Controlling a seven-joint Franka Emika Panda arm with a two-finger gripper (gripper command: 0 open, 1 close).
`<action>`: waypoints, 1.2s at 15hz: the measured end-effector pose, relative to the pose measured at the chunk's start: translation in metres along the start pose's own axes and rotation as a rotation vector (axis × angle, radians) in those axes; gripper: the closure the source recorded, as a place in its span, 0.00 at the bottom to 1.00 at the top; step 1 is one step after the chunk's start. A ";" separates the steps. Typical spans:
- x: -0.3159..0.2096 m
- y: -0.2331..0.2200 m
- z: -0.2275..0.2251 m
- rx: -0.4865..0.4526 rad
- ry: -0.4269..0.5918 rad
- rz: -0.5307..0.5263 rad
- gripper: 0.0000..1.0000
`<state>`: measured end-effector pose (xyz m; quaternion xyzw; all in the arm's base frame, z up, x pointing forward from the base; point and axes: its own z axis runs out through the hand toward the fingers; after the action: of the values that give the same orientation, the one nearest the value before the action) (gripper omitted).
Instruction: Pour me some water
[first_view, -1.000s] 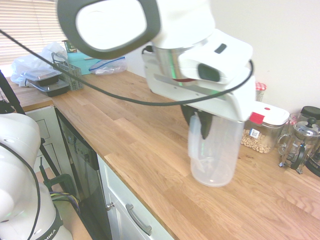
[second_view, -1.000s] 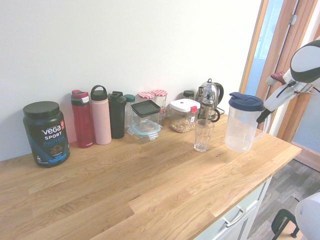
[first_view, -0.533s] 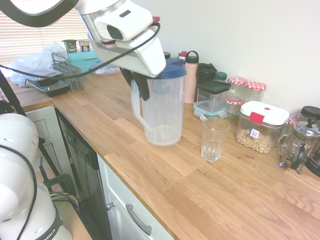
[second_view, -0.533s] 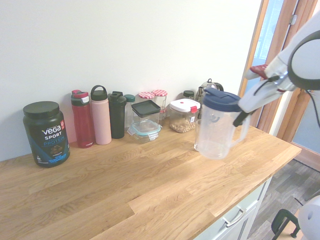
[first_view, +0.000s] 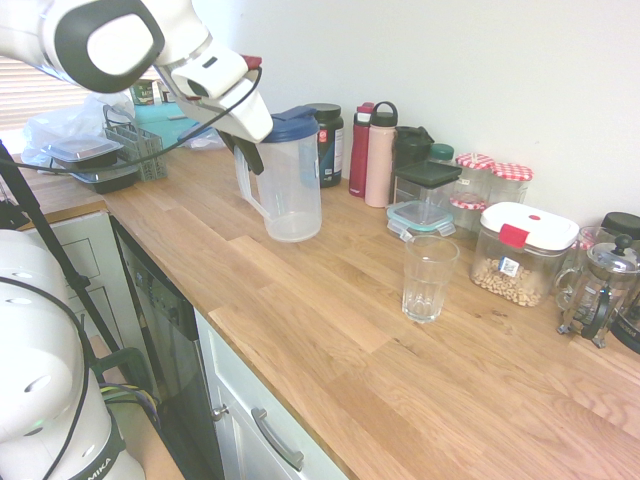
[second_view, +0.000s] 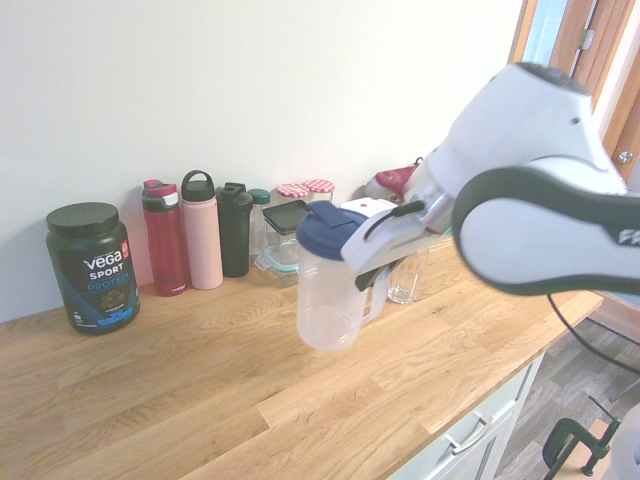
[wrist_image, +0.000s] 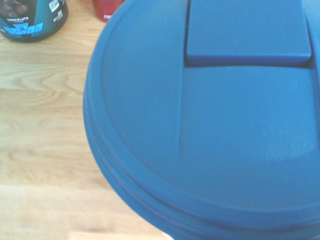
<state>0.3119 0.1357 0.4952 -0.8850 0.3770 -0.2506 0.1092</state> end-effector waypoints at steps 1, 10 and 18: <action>-0.004 -0.008 0.010 0.001 -0.006 0.011 1.00; -0.050 -0.075 0.055 0.000 -0.030 0.051 1.00; -0.058 -0.106 0.079 -0.016 -0.031 0.039 0.00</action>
<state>0.3841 0.2510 0.4477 -0.8820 0.3946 -0.2317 0.1126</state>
